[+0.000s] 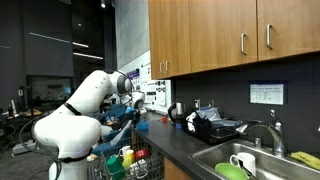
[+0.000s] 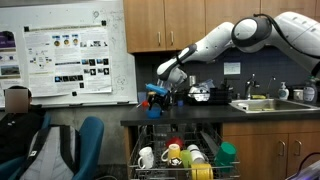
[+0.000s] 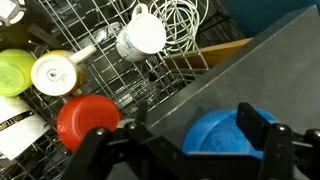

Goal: Put the blue bowl on the counter.

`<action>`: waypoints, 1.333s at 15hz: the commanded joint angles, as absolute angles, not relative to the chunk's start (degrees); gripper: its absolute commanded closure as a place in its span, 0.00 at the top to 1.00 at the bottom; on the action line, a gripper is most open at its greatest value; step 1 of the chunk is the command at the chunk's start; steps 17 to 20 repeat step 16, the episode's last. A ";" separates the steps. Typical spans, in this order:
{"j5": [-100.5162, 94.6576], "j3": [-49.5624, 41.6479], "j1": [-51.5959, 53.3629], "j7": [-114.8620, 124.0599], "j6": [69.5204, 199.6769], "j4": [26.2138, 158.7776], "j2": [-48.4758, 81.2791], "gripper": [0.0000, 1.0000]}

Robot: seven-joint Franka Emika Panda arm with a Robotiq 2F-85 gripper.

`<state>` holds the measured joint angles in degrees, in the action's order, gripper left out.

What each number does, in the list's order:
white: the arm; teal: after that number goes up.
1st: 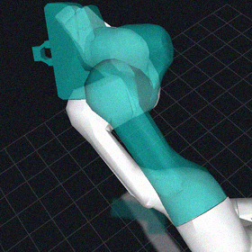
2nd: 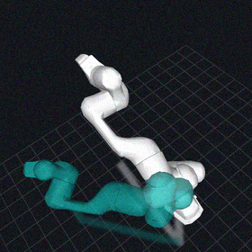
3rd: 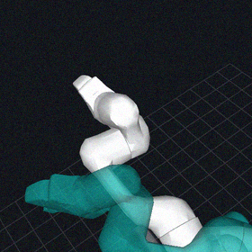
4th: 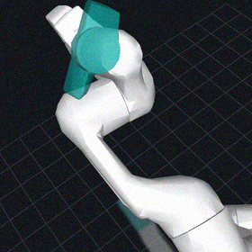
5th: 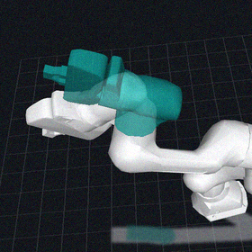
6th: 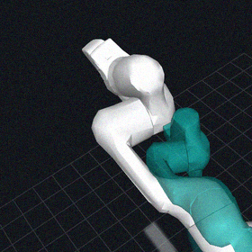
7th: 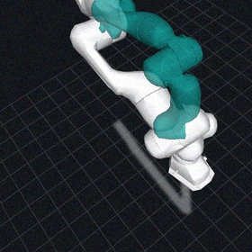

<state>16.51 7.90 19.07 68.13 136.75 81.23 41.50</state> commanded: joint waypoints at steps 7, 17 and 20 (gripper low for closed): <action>2.33 6.99 27.18 68.18 130.05 97.56 27.42 1.00; -10.40 9.59 29.38 67.99 123.88 101.62 23.95 1.00; -10.40 9.59 29.38 67.99 123.88 101.62 23.95 1.00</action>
